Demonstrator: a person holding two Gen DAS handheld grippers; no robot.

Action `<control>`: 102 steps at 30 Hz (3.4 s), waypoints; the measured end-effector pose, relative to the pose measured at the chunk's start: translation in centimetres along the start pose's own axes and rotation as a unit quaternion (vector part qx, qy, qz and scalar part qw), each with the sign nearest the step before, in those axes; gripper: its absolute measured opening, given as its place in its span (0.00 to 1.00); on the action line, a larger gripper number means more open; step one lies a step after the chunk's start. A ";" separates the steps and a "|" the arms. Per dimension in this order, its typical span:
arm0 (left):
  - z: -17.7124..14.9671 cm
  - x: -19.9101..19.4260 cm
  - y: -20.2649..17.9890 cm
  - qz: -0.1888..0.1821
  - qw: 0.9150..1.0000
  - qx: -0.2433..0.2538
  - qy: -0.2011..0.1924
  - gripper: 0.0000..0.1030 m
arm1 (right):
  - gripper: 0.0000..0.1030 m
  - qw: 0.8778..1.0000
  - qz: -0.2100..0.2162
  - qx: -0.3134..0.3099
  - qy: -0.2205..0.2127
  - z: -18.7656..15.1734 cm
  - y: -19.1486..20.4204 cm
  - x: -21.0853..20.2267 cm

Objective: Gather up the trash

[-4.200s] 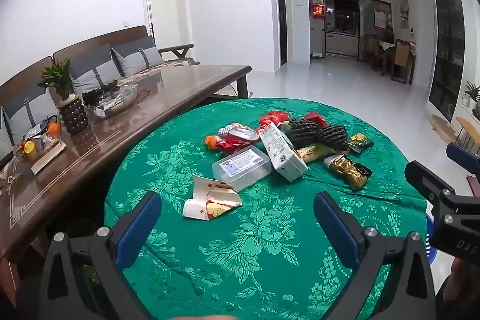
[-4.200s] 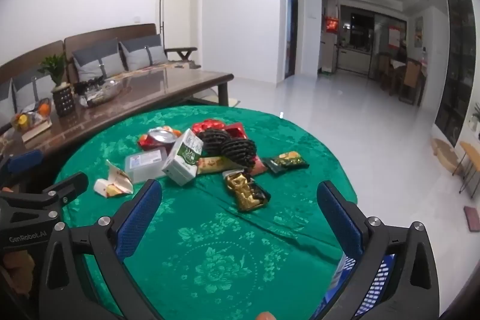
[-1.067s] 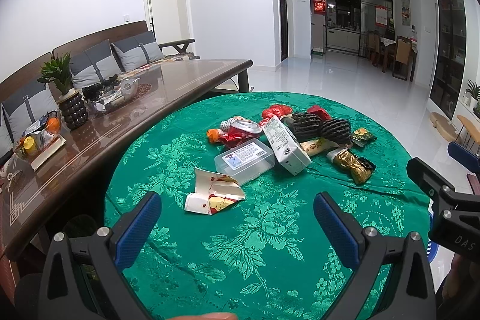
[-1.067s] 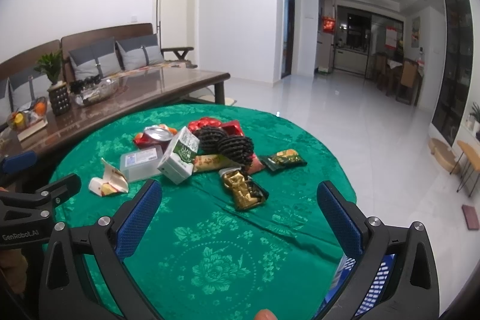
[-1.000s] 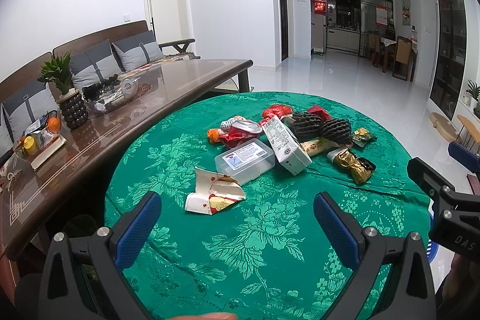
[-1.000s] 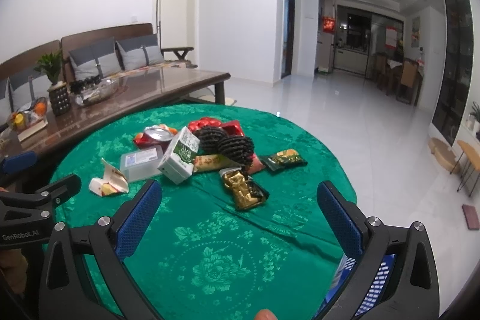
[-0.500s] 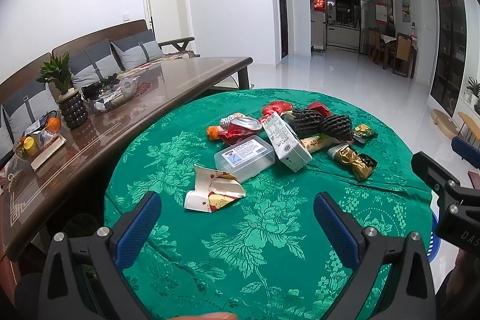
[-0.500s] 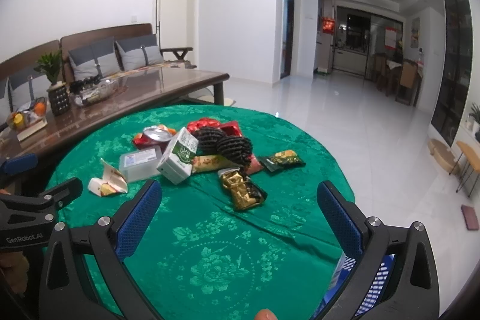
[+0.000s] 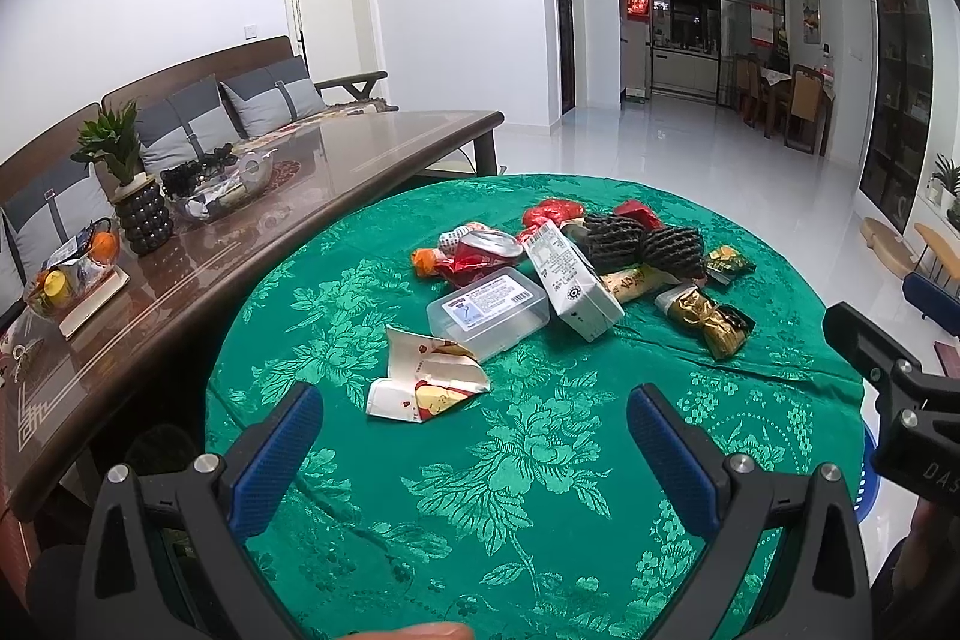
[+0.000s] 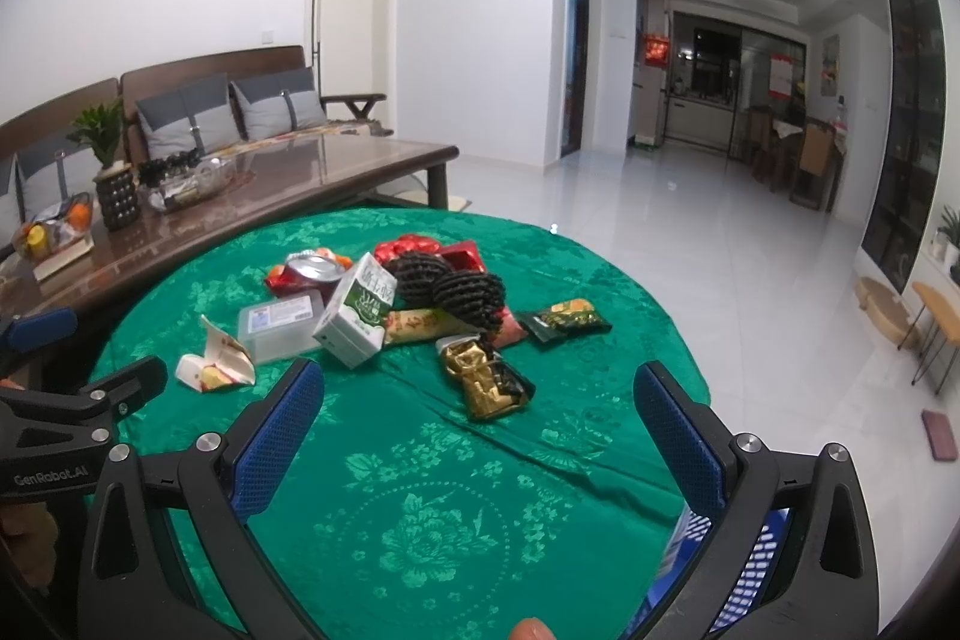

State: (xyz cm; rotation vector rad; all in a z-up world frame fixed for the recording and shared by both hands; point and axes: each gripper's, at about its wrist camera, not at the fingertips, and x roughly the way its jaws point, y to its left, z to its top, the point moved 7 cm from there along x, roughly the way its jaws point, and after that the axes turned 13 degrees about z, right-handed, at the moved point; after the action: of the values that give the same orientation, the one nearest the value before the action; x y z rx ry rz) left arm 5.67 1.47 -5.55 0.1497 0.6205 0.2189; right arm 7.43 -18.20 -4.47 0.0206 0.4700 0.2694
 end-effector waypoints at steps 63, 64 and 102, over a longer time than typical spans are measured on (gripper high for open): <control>-1.5 15.2 -1.7 -0.286 0.939 0.122 0.145 0.46 | 1.00 0.984 0.069 0.043 0.158 -4.3 -6.0 7.5; -1.4 14.9 -1.8 -0.288 0.939 0.126 0.141 0.43 | 1.00 0.982 0.079 0.045 0.166 -4.4 -6.1 8.2; -0.2 4.4 -15.5 -0.339 0.926 0.075 0.149 0.07 | 0.42 0.970 0.106 0.125 0.179 -4.5 -18.9 2.4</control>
State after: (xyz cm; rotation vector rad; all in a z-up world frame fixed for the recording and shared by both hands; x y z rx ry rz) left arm 11.48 -12.39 -11.30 0.0415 0.9552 -0.4876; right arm 12.19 -36.02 -11.10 0.2728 0.8621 0.4248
